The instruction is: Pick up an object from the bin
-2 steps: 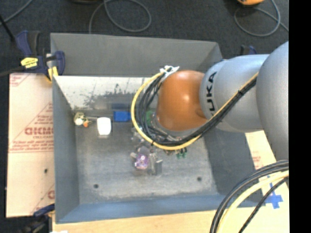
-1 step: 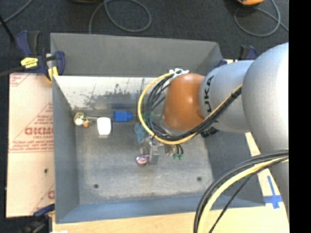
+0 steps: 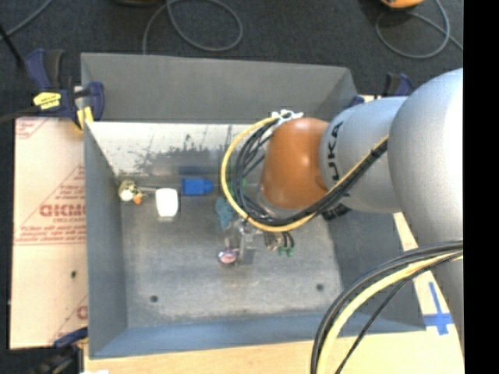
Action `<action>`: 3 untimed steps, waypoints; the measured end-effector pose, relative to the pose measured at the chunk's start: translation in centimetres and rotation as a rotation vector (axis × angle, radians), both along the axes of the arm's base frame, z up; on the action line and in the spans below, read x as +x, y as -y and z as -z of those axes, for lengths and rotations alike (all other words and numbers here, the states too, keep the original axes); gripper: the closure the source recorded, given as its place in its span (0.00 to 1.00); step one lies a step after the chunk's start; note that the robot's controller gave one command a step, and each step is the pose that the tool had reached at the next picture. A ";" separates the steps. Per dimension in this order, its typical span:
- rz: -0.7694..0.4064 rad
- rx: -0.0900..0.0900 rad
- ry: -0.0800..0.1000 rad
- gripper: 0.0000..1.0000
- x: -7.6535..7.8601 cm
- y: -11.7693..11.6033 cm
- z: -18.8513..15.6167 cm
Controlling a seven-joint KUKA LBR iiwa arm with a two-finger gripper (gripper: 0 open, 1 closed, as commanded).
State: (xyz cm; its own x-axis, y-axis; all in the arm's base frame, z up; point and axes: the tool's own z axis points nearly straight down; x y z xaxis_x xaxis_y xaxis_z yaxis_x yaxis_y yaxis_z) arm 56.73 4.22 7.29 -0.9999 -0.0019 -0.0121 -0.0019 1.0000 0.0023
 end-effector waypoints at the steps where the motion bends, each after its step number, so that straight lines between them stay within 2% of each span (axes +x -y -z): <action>1: 0.000 0.000 0.000 1.00 0.0 0.0 -0.1; 2: -0.128 -0.005 0.005 1.00 0.8 -1.2 -3.9; 3: -0.365 -0.006 0.002 1.00 1.1 -1.8 -2.1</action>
Offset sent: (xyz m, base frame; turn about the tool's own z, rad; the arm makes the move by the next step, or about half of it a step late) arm 0.0186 0.0372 0.0032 -0.4910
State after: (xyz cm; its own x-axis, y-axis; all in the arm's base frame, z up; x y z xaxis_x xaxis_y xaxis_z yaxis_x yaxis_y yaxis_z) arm 57.87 6.05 9.41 -0.9332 -0.3592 -0.0126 -0.3592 0.9333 -0.0040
